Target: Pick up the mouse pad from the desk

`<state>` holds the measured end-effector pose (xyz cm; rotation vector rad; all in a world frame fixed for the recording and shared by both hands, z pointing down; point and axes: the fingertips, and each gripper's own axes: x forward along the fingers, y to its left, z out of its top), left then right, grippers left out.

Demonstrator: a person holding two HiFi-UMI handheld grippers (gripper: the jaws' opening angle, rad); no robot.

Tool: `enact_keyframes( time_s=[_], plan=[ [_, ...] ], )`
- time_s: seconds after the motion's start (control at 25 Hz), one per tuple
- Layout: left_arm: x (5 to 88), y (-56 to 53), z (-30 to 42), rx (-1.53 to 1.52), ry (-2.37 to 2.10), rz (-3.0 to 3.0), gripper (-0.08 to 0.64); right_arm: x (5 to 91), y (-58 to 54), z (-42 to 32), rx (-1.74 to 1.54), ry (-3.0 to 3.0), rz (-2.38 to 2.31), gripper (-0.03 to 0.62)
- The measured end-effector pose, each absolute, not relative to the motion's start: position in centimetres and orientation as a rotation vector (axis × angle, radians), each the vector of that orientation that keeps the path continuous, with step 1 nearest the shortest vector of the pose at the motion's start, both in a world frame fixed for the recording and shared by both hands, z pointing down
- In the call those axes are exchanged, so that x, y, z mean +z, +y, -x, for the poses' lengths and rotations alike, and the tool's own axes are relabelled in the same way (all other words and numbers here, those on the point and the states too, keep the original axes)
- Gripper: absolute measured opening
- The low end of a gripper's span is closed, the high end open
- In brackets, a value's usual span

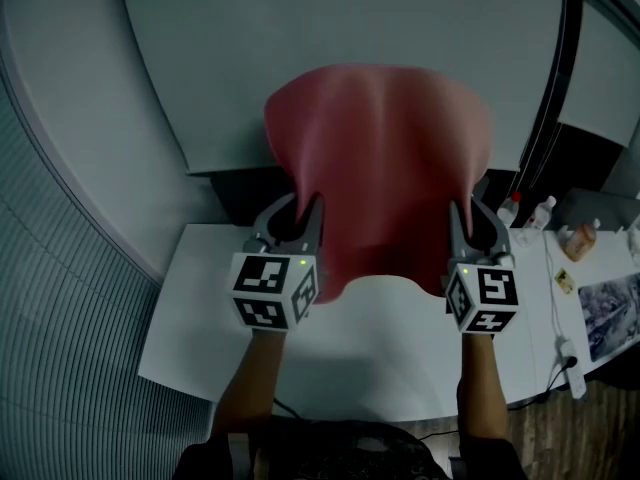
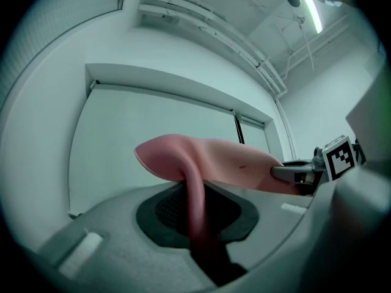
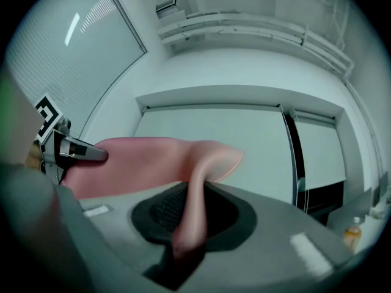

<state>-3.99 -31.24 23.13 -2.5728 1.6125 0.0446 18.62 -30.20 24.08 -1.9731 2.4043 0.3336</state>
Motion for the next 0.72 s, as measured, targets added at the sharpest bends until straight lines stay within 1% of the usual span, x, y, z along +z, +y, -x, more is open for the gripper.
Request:
enact_keyframes(
  time_s=[0.72],
  plan=[
    [23.7,-32.3,3.6,0.049,1.617,2.578,0.055,24.8,-31.5,-19.1,0.342,2.409,1.984,0.081]
  ],
)
